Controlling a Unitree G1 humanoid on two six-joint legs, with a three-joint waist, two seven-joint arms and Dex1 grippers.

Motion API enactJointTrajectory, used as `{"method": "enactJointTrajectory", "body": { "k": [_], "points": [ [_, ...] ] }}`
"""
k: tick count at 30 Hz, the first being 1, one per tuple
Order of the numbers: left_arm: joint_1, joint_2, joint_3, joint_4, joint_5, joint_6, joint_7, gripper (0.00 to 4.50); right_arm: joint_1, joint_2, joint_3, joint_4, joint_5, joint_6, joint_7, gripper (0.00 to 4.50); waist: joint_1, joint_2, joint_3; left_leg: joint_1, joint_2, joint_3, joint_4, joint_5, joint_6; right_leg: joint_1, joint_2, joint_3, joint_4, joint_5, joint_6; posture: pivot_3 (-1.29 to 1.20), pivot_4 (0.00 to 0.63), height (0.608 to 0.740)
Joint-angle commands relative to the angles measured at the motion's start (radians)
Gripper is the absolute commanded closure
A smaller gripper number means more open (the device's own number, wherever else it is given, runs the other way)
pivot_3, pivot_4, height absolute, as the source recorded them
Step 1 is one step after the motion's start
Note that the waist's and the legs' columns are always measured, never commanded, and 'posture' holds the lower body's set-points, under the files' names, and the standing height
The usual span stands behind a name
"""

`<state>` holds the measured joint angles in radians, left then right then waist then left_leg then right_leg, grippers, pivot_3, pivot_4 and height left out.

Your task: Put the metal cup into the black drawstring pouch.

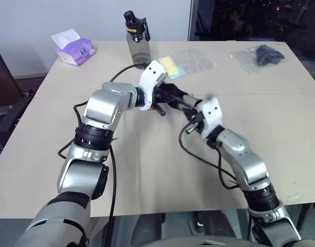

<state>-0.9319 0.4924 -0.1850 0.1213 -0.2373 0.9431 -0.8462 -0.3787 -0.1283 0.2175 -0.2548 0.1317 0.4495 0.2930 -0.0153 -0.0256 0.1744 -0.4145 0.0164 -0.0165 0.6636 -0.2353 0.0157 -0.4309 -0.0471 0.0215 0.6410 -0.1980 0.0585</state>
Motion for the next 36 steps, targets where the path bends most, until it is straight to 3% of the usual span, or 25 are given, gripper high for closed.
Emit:
{"method": "enactJointTrajectory", "body": {
  "k": [1,7,20,24,28,36],
  "points": [
    [-0.009,0.002,-0.012,-0.043,-0.010,-0.015,-0.016,4.50,-0.019,0.029,-0.013,-0.014,-0.006,-0.046,-0.020,4.44,-0.001,0.000,0.000,0.000,0.000,0.000,0.000,0.000,0.000,0.000,0.000,0.000,0.000,0.000,0.000,0.00,0.150,0.740],
    [-0.033,-0.016,0.013,-0.041,-0.044,0.011,-0.016,4.50,-0.016,0.044,0.034,0.021,-0.022,-0.051,0.012,4.44,-0.002,0.000,0.000,0.000,0.000,0.000,0.000,0.000,0.000,0.000,0.000,0.000,0.000,0.000,0.000,0.00,0.150,0.740],
    [-0.039,-0.046,-0.001,-0.059,-0.094,0.049,-0.013,4.50,-0.120,-0.158,0.264,0.217,-0.373,-0.325,0.097,4.44,-0.004,0.000,0.000,0.000,0.000,0.001,0.001,0.000,0.000,0.000,0.000,0.001,0.000,0.000,0.000,0.00,0.150,0.740],
    [-0.039,-0.056,0.015,-0.063,-0.111,0.069,0.001,4.50,-0.144,-0.111,0.211,0.273,-0.396,-0.365,0.015,4.44,-0.003,0.000,0.000,0.000,0.000,0.000,0.001,0.000,0.000,0.000,0.000,0.000,0.000,0.000,0.000,0.00,0.150,0.740],
    [-0.036,-0.045,0.035,-0.055,-0.108,0.057,0.023,4.50,-0.095,0.007,0.070,0.263,-0.260,-0.344,-0.048,4.44,-0.007,0.000,0.000,0.000,0.000,0.000,0.001,0.000,0.000,0.000,0.000,0.001,0.000,0.000,0.000,0.00,0.150,0.740],
    [-0.029,0.006,0.037,0.003,-0.072,-0.027,0.032,4.50,0.084,-0.012,0.010,-0.004,-0.161,-0.278,0.030,4.44,0.000,0.000,0.000,0.000,-0.001,0.000,0.001,0.000,0.000,0.000,-0.001,0.001,0.000,0.000,0.000,0.00,0.150,0.740]
  ]
}}
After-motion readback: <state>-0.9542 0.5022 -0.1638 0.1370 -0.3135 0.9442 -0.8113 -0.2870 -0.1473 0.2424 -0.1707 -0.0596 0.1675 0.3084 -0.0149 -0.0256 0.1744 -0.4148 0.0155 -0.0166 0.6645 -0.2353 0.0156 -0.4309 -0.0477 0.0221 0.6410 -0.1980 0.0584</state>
